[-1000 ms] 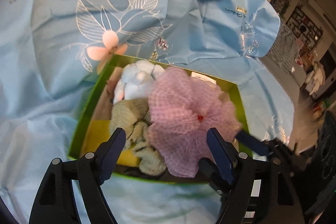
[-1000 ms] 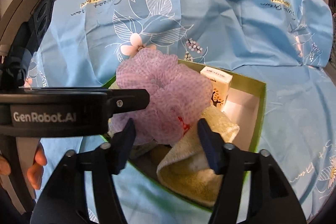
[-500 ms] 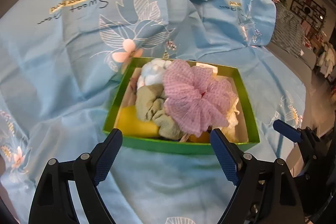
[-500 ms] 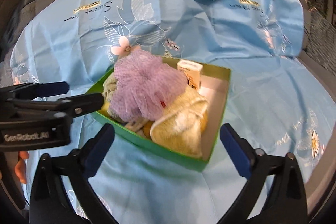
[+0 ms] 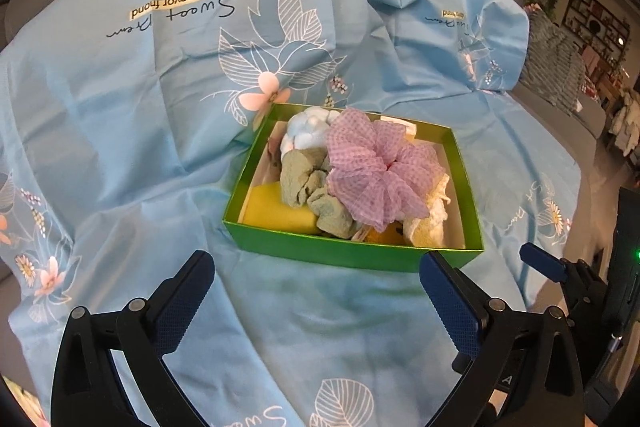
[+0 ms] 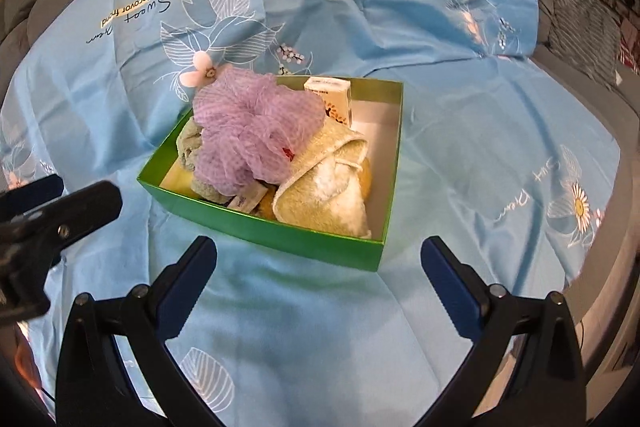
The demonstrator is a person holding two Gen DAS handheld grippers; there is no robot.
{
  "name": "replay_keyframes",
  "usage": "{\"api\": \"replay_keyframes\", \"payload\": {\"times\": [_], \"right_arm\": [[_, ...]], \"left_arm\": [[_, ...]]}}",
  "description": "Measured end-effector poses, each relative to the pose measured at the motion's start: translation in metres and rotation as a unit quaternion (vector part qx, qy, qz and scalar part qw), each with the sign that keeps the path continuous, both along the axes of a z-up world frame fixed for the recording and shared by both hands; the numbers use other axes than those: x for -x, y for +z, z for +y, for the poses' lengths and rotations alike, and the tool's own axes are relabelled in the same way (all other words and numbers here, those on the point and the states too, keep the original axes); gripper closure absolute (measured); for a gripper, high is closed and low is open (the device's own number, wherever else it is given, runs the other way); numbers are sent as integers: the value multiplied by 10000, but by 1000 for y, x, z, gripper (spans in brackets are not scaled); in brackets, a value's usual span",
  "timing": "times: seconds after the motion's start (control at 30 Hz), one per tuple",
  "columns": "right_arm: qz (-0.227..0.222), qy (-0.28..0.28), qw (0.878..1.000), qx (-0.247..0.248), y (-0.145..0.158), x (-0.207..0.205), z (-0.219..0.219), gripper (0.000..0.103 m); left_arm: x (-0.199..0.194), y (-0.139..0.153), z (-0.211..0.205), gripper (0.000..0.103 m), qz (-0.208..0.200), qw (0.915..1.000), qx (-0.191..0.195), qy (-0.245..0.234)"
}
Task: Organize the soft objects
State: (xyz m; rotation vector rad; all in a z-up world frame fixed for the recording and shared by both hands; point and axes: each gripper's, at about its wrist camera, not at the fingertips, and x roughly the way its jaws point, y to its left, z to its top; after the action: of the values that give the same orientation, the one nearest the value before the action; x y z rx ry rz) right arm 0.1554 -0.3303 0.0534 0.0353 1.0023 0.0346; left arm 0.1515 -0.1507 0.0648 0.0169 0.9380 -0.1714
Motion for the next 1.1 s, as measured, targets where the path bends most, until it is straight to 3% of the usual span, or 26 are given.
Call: {"api": "replay_keyframes", "payload": {"times": [0.33,0.43,1.1], "right_arm": [[1,-36,9999,105,14,-1,4,1],[103,-21,9999,86,16,-5,5,1],[148,-25,9998,141,14,-16,6,1]], "left_arm": [[-1,3,14,1,211,9991,128,343],[-4,1,15,1,369,9977,-167,550],[-11,-4,25,1,491,9966,-267,604]]}}
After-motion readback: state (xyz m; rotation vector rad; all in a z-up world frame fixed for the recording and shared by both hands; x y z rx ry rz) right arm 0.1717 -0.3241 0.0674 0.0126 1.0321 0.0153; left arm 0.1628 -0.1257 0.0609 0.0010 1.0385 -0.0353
